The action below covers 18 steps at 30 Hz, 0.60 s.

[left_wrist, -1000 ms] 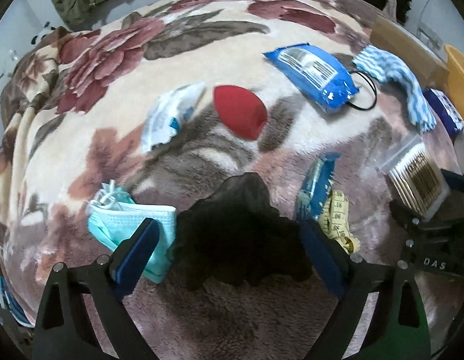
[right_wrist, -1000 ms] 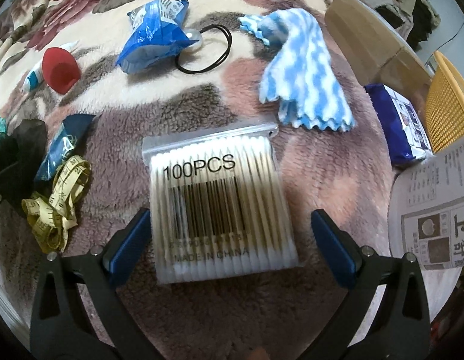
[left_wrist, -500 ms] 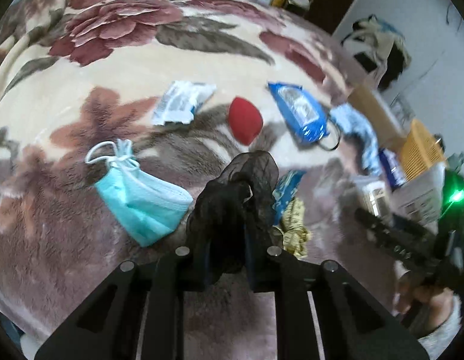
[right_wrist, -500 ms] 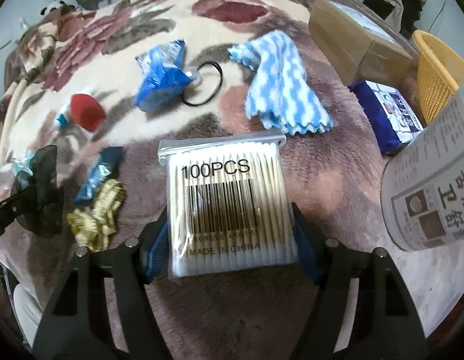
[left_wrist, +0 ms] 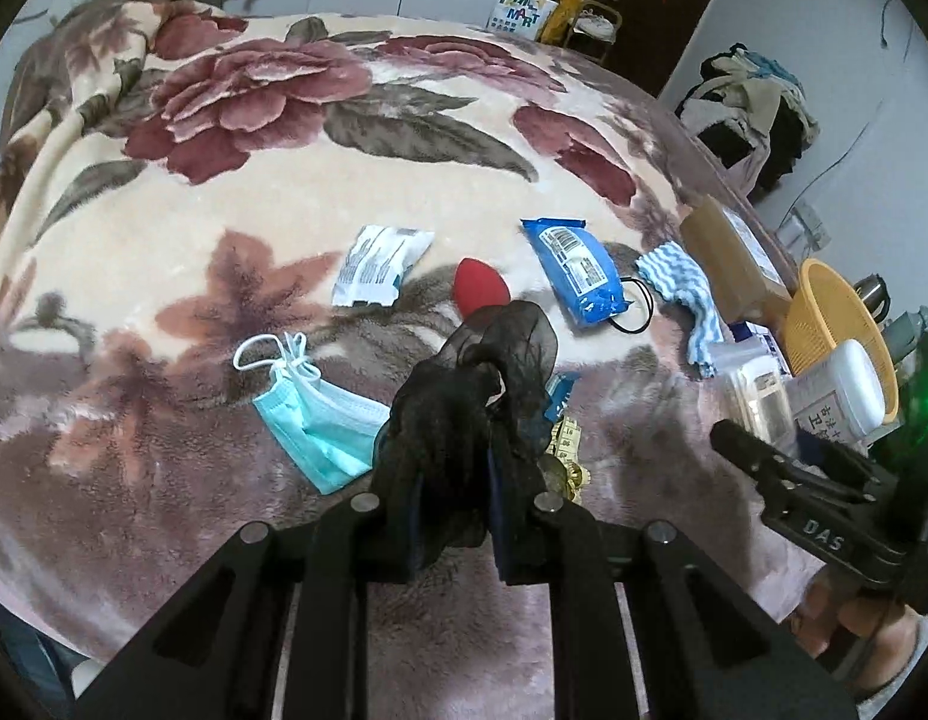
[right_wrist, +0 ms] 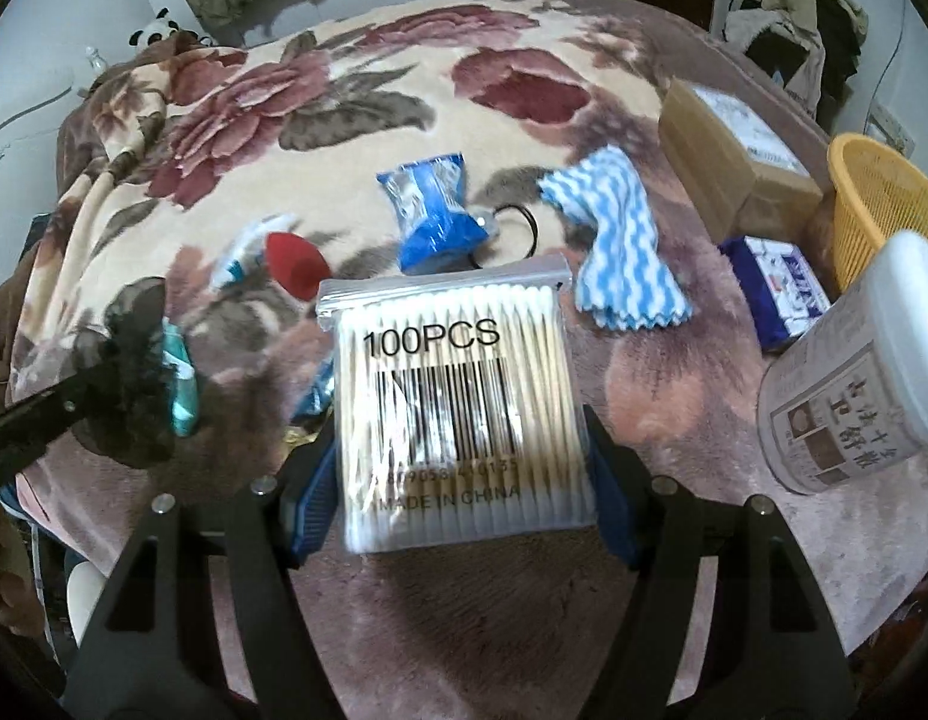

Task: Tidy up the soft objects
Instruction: 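Carry the scrunchie and cotton-swab pack with both tools over the orange basket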

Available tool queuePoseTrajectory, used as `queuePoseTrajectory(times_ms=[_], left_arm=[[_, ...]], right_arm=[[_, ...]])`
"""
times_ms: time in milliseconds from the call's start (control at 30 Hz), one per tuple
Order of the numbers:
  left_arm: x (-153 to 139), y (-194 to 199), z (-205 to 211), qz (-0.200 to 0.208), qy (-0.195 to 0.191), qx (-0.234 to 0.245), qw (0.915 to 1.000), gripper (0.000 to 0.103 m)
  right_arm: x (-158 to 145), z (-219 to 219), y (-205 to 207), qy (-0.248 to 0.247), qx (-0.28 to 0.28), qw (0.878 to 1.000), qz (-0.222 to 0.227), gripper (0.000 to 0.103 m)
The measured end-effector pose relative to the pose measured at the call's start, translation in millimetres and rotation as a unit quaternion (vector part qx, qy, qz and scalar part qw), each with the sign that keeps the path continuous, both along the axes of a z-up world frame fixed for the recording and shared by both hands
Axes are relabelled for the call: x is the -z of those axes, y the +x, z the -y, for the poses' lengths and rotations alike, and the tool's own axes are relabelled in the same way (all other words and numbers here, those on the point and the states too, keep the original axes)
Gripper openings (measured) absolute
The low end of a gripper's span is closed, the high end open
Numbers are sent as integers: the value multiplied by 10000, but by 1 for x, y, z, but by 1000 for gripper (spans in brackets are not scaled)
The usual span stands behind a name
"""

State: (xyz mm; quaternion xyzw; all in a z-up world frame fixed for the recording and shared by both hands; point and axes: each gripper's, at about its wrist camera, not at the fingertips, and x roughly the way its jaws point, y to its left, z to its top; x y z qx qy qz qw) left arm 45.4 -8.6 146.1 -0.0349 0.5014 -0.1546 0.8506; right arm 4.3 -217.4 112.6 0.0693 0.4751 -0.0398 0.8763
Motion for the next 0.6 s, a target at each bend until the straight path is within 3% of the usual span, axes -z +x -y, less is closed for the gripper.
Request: queuePoseTrajectory(times_ms=[600], left_arm=[[-34,-7,51,280,126,384,9988,16]], right_arm=[[-49,11,-19,-53,80,9993,370,72]])
